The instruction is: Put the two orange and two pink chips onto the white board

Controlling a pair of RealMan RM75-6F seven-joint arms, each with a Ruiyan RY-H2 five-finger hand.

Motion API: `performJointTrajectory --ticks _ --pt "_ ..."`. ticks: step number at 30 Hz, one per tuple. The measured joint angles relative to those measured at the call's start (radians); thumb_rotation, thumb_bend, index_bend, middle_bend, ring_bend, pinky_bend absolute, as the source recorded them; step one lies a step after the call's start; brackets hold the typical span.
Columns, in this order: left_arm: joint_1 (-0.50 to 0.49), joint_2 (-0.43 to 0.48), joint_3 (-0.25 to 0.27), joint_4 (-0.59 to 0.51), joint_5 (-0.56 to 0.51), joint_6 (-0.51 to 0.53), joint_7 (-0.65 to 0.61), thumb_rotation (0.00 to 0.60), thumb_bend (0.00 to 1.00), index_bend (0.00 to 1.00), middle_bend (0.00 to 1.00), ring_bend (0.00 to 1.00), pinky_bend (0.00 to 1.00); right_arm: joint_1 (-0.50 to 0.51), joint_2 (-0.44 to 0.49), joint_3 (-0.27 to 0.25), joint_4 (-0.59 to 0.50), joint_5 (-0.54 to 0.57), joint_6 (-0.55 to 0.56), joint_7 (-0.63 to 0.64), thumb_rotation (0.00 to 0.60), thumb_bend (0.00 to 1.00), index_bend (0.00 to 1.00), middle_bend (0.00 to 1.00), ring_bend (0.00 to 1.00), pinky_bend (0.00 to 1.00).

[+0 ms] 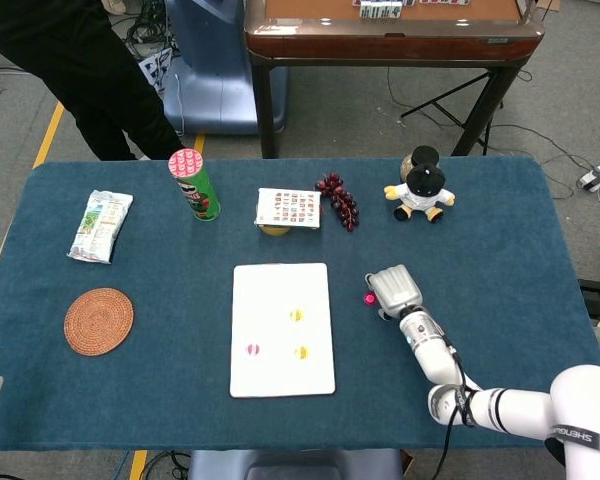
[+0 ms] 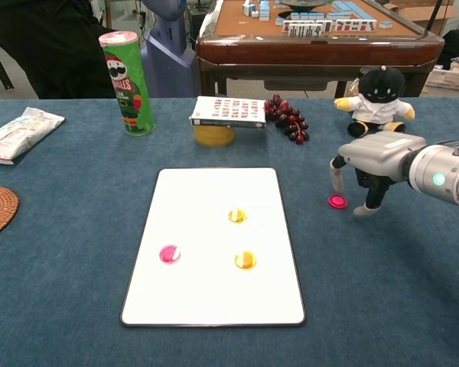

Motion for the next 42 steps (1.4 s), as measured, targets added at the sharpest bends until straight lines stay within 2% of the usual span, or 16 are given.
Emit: performJointTrajectory --ticks 12,23,35,42 --pt "0.004 -0.004 0.003 0.010 -0.009 -0.006 -0.011 0.600 0.32 0.48 0.48 0.45 0.59 -0.004 -0.041 0.022 0.052 -0.020 -0.030 0.020 0.600 0.22 0.41 1.00 1.00 1.00" --pt "0.005 -0.009 0.003 0.019 -0.012 -0.009 -0.017 0.600 0.32 0.48 0.48 0.45 0.59 -0.010 -0.055 0.032 0.067 -0.034 -0.033 0.022 0.600 0.27 0.47 1.00 1.00 1.00" --pt "0.004 -0.009 0.004 0.016 -0.008 -0.009 -0.010 0.600 0.32 0.48 0.48 0.45 0.59 0.016 -0.033 0.073 -0.025 -0.054 -0.007 -0.009 0.600 0.27 0.48 1.00 1.00 1.00" --pt "0.004 -0.005 0.003 0.010 -0.004 -0.005 -0.012 0.600 0.32 0.48 0.48 0.45 0.59 0.085 -0.050 0.115 -0.094 -0.029 0.016 -0.111 0.600 0.27 0.48 1.00 1.00 1.00"
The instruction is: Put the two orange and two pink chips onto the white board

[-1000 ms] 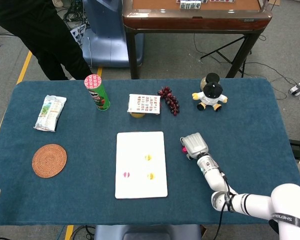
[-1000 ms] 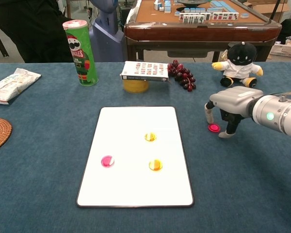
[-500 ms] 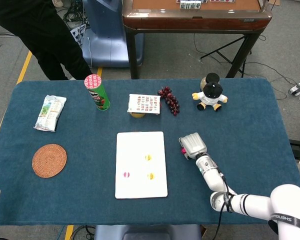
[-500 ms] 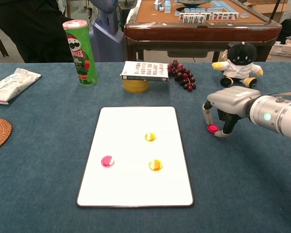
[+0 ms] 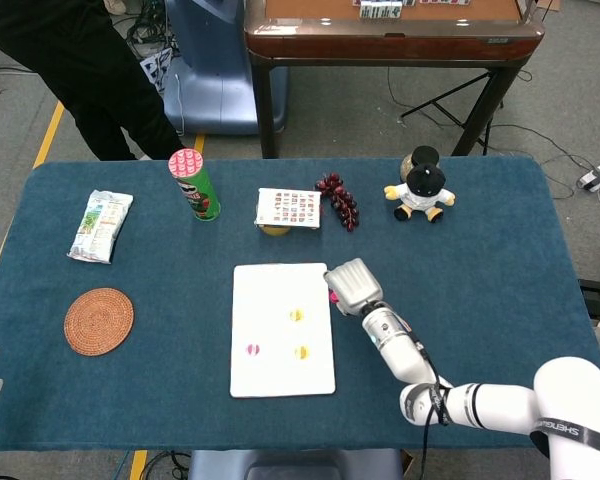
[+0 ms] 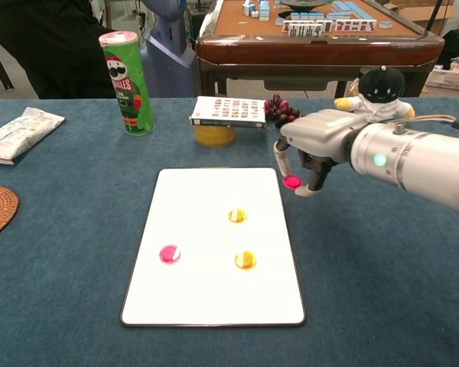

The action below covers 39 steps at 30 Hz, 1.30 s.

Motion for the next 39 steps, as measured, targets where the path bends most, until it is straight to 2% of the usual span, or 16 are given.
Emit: performJointTrajectory --ticks 8,16,24,39 --pt "0.004 0.005 -0.002 -0.005 0.003 0.011 -0.002 0.600 0.32 0.48 0.48 0.45 0.59 0.112 -0.089 0.057 -0.011 0.114 0.008 -0.104 0.600 0.27 0.48 1.00 1.00 1.00" --pt "0.006 0.007 0.001 -0.002 0.009 0.013 -0.016 0.600 0.32 0.48 0.48 0.45 0.59 0.216 -0.202 0.104 0.074 0.229 0.005 -0.172 0.600 0.27 0.48 1.00 1.00 1.00" --pt "0.006 0.006 0.003 -0.004 0.014 0.015 -0.015 0.600 0.32 0.48 0.48 0.45 0.59 0.270 -0.266 0.116 0.136 0.245 -0.010 -0.177 0.600 0.27 0.48 1.00 1.00 1.00" --pt "0.008 0.008 0.007 -0.002 0.020 0.014 -0.025 0.600 0.32 0.48 0.48 0.45 0.59 0.318 -0.323 0.108 0.172 0.259 -0.017 -0.183 0.600 0.27 0.48 1.00 1.00 1.00"
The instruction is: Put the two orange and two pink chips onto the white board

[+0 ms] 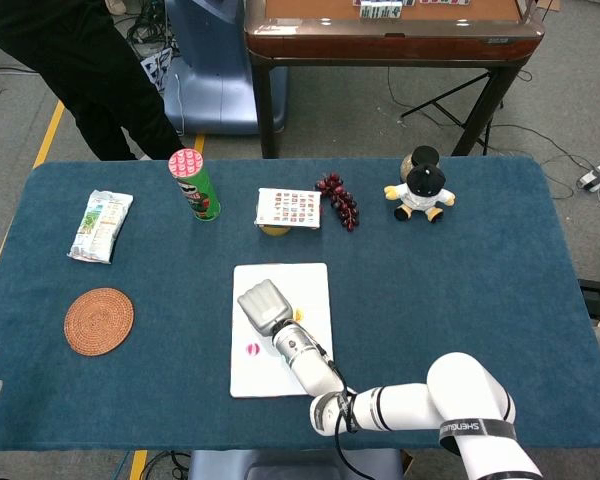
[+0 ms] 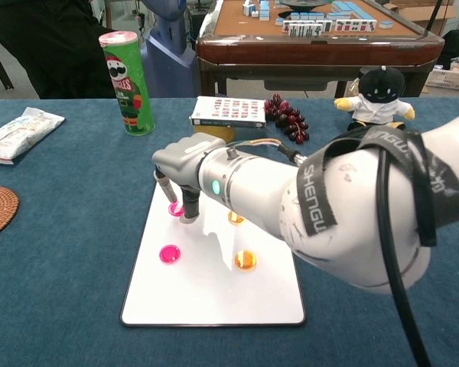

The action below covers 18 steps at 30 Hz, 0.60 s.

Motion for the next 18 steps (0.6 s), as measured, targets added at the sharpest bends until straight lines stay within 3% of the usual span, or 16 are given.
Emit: performJointTrajectory --ticks 18 --pt "0.000 -0.002 0.001 -0.002 0.003 0.000 0.003 0.600 0.32 0.47 0.48 0.45 0.59 0.001 -0.013 -0.019 -0.003 -0.014 -0.005 0.023 0.600 0.24 0.48 1.00 1.00 1.00"
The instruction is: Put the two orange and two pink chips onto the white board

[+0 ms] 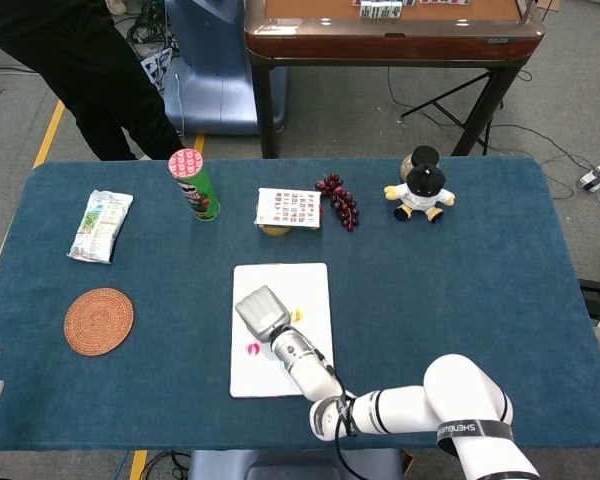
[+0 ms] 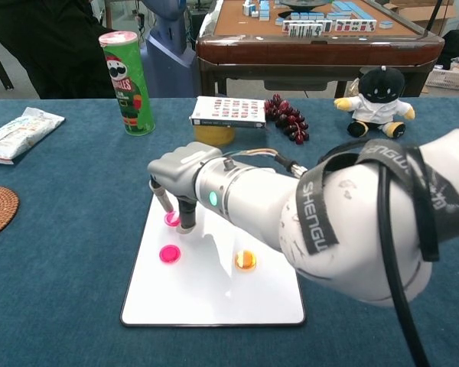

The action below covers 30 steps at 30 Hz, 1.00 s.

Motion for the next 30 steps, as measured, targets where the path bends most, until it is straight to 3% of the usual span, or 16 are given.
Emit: performJointTrajectory --ticks 11,19,23,30 --pt "0.000 -0.001 0.003 -0.001 0.007 0.002 0.001 0.600 0.32 0.46 0.48 0.45 0.59 -0.006 -0.015 -0.001 0.014 -0.039 -0.002 0.037 0.600 0.07 0.33 1.00 1.00 1.00" --pt "-0.003 -0.002 0.005 0.000 0.007 -0.005 0.004 0.600 0.32 0.47 0.48 0.45 0.59 -0.024 0.012 -0.011 -0.018 -0.064 0.019 0.044 0.600 0.08 0.31 1.00 1.00 1.00" --pt "-0.006 -0.003 0.005 -0.001 0.012 -0.006 0.010 0.600 0.32 0.46 0.48 0.45 0.59 -0.051 0.068 -0.030 -0.089 -0.092 0.059 0.042 0.600 0.12 0.31 1.00 1.00 1.00" --pt "-0.021 0.006 -0.006 -0.017 0.017 -0.007 0.022 0.600 0.32 0.45 0.48 0.45 0.59 -0.139 0.276 -0.107 -0.291 -0.189 0.163 0.038 0.600 0.13 0.36 0.97 0.98 1.00"
